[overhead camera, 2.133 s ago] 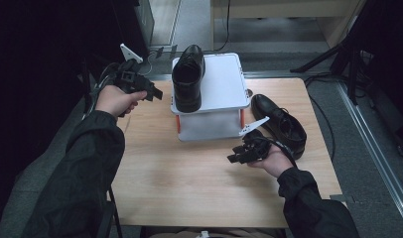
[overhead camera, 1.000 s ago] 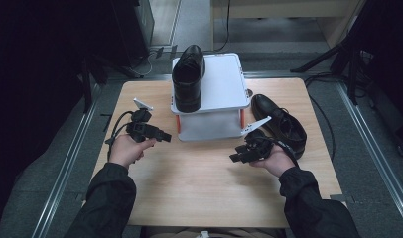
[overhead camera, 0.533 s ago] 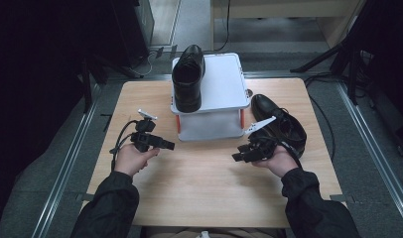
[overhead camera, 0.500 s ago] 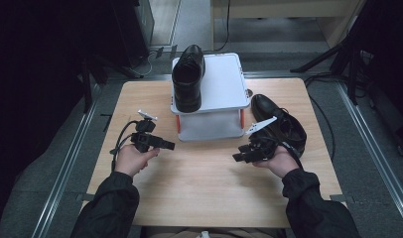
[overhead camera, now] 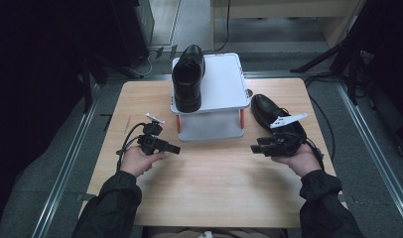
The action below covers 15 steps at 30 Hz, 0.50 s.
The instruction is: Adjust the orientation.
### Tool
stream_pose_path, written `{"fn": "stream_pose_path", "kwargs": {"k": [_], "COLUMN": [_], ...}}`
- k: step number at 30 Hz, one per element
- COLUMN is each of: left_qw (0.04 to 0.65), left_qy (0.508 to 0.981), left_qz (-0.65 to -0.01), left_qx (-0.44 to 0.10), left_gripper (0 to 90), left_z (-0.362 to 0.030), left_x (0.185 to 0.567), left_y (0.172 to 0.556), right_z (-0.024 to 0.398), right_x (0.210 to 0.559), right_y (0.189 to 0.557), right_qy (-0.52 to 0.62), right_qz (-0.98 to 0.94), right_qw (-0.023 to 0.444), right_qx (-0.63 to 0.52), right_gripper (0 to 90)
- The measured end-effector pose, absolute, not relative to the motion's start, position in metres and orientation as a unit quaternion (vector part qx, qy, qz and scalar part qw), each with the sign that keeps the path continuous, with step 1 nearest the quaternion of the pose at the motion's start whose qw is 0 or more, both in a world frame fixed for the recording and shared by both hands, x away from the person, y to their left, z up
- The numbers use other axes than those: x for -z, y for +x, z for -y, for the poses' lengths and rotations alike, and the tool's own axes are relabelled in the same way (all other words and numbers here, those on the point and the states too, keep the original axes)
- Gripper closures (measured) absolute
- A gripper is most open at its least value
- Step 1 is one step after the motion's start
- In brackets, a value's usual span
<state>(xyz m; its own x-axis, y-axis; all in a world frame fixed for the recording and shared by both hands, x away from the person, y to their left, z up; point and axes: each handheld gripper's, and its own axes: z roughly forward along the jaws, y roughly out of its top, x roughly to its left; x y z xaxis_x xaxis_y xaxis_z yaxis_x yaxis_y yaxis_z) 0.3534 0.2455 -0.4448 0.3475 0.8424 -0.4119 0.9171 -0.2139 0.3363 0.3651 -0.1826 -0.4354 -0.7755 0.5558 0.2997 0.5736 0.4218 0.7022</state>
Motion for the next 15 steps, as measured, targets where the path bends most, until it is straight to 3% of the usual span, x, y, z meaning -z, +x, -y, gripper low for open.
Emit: {"fn": "stream_pose_path", "kwargs": {"k": [7,15], "left_qw": [0.264,0.264], "left_qy": [0.778,0.777], "left_qz": [-0.566,-0.568], "left_qx": [0.066,0.063], "left_gripper": [47.2,47.4], "left_z": [-0.246,-0.248], "left_x": [0.446,0.446], "left_y": [0.355,0.355], "right_z": [0.205,0.231], "right_x": [0.416,0.391], "right_y": [0.376,0.403], "right_qy": [-0.347,-0.416], "right_qz": [0.847,0.848], "right_qw": [-0.008,-0.009], "right_qx": [0.404,0.329], "right_gripper": [56.4,70.2]}}
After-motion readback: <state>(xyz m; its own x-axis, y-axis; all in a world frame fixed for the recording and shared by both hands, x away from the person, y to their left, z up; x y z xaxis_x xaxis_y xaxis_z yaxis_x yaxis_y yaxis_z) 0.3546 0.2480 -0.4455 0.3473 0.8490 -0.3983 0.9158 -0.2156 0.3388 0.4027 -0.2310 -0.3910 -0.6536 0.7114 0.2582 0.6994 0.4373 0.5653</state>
